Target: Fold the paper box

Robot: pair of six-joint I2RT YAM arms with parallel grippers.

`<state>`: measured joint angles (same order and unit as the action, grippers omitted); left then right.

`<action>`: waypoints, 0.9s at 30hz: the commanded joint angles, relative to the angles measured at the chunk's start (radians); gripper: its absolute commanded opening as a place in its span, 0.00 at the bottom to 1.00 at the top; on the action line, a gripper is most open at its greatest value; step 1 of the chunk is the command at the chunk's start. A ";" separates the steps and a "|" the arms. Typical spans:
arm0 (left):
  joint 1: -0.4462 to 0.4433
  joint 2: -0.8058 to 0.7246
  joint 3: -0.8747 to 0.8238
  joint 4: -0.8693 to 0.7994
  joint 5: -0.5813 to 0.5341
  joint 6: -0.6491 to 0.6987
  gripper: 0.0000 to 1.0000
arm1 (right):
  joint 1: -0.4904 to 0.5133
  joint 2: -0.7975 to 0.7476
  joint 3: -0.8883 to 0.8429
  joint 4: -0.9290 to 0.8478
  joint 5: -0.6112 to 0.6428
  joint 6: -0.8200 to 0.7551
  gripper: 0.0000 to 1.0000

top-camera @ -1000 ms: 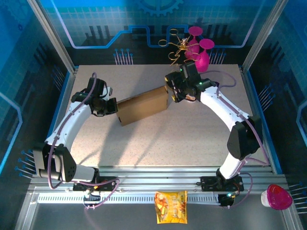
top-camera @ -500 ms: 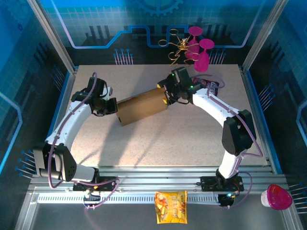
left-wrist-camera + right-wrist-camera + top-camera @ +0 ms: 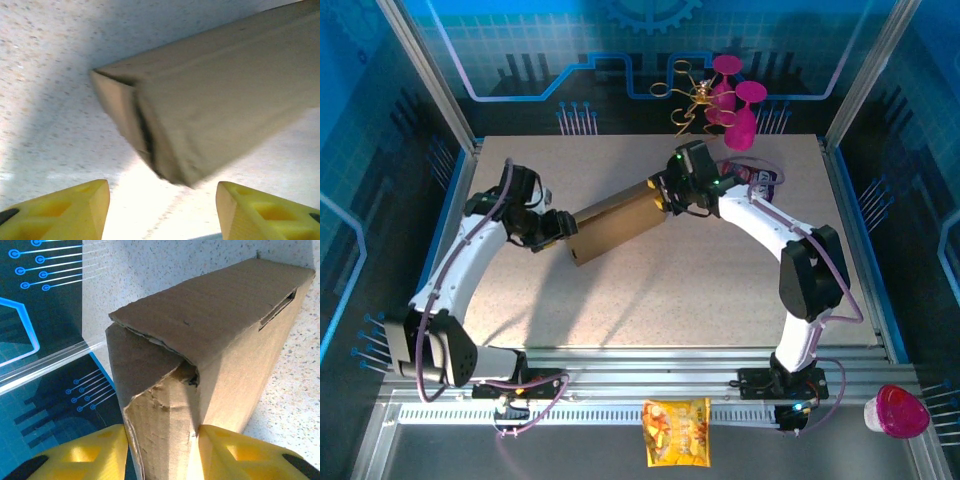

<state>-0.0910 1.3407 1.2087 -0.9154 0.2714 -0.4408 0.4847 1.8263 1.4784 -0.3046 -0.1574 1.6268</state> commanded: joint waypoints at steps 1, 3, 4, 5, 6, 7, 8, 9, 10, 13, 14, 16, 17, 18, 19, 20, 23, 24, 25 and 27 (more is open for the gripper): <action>0.057 -0.057 -0.025 0.066 0.149 -0.176 0.62 | 0.007 0.039 -0.013 -0.032 -0.014 0.008 0.42; 0.096 -0.062 -0.052 0.110 0.193 -0.225 0.64 | 0.008 0.048 -0.003 -0.034 -0.014 0.008 0.41; 0.112 -0.063 -0.067 0.137 0.215 -0.249 0.64 | 0.007 0.053 0.003 -0.036 -0.016 0.008 0.41; 0.122 -0.062 -0.080 0.160 0.231 -0.267 0.64 | 0.007 0.056 0.004 -0.037 -0.017 0.008 0.41; 0.128 -0.056 -0.091 0.182 0.249 -0.282 0.62 | 0.007 0.061 0.006 -0.036 -0.019 0.008 0.41; 0.130 -0.049 -0.100 0.196 0.258 -0.292 0.60 | 0.008 0.063 0.007 -0.034 -0.021 0.010 0.40; 0.130 -0.043 -0.106 0.204 0.260 -0.295 0.59 | 0.009 0.064 0.007 -0.034 -0.022 0.011 0.40; 0.130 -0.037 -0.112 0.215 0.264 -0.297 0.59 | 0.008 0.064 0.007 -0.034 -0.021 0.013 0.40; 0.131 -0.031 -0.120 0.224 0.263 -0.297 0.58 | 0.008 0.066 0.007 -0.034 -0.022 0.013 0.39; 0.135 -0.008 -0.136 0.237 0.262 -0.287 0.53 | 0.008 0.067 0.005 -0.033 -0.021 0.014 0.39; 0.136 -0.002 -0.142 0.242 0.260 -0.284 0.50 | 0.008 0.068 0.003 -0.032 -0.023 0.015 0.38; 0.139 0.009 -0.159 0.253 0.258 -0.278 0.40 | 0.008 0.071 0.002 -0.031 -0.027 0.015 0.36; 0.139 0.012 -0.165 0.253 0.252 -0.272 0.35 | 0.008 0.073 0.000 -0.030 -0.028 0.014 0.35; 0.139 0.015 -0.174 0.255 0.248 -0.265 0.31 | 0.008 0.074 -0.003 -0.029 -0.028 0.015 0.34; 0.139 0.017 -0.183 0.256 0.244 -0.259 0.28 | 0.008 0.074 -0.008 -0.027 -0.030 0.016 0.33; 0.139 0.019 -0.190 0.256 0.242 -0.255 0.24 | 0.007 0.074 -0.011 -0.025 -0.031 0.016 0.32; 0.139 0.022 -0.209 0.257 0.238 -0.243 0.16 | 0.008 0.076 -0.024 -0.027 -0.036 0.016 0.28; 0.139 0.021 -0.213 0.254 0.234 -0.240 0.13 | 0.007 0.075 -0.027 -0.028 -0.037 0.015 0.27; 0.139 0.021 -0.216 0.253 0.230 -0.235 0.11 | 0.007 0.074 -0.031 -0.028 -0.037 0.015 0.25; 0.139 0.018 -0.221 0.248 0.226 -0.227 0.07 | 0.006 0.074 -0.039 -0.028 -0.040 0.014 0.24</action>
<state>0.0498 1.3415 1.0294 -0.6441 0.5167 -0.6964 0.4831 1.8595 1.4757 -0.2687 -0.1692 1.6348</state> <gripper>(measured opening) 0.083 0.242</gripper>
